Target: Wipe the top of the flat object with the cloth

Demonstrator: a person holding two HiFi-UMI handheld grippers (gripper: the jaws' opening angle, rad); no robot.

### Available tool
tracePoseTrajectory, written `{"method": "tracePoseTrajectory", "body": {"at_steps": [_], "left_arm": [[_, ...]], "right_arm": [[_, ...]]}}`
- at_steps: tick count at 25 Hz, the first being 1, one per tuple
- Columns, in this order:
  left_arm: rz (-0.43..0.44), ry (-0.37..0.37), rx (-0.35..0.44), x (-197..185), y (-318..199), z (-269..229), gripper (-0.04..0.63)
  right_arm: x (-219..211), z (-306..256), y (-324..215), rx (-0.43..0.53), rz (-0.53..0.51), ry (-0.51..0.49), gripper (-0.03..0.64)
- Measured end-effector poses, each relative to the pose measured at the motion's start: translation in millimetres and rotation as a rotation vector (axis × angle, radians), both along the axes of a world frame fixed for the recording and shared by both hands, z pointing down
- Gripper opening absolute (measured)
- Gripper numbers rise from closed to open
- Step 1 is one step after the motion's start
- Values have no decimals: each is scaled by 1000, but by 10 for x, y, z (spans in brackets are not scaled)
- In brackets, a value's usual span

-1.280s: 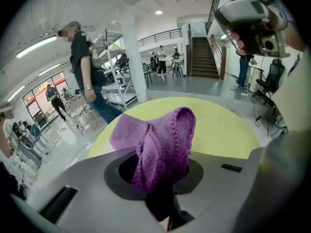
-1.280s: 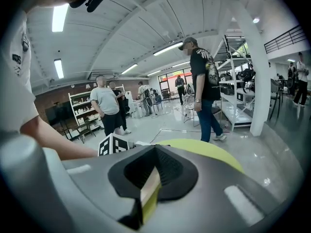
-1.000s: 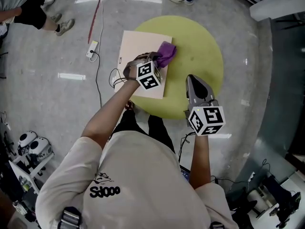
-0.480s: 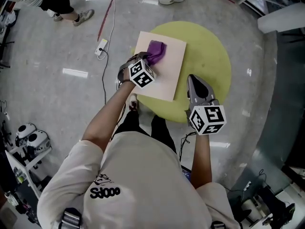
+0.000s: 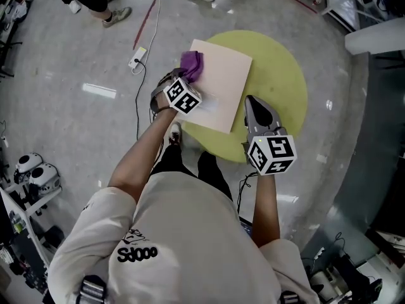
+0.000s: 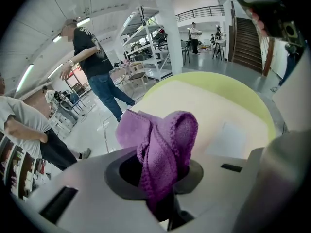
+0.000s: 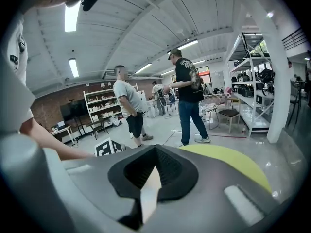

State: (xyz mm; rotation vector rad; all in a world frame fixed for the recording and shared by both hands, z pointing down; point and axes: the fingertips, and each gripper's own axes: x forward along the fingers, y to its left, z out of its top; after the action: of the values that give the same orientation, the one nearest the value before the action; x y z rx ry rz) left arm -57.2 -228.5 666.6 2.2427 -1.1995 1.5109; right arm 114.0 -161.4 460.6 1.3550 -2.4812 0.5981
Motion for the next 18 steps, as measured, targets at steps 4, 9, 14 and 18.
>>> {"method": "tracePoseTrajectory", "body": {"at_steps": [4, 9, 14, 18], "left_arm": [[20, -13, -4, 47, 14, 12, 67], [106, -32, 4, 296, 58, -7, 67], [201, 14, -23, 777, 221, 8, 66], [278, 50, -40, 1147, 369, -17, 66]], "right_arm": [[73, 5, 18, -2, 5, 4, 9], [267, 14, 58, -7, 31, 9, 9], [489, 4, 88, -7, 62, 9, 9], [601, -18, 112, -4, 84, 6, 9]]}}
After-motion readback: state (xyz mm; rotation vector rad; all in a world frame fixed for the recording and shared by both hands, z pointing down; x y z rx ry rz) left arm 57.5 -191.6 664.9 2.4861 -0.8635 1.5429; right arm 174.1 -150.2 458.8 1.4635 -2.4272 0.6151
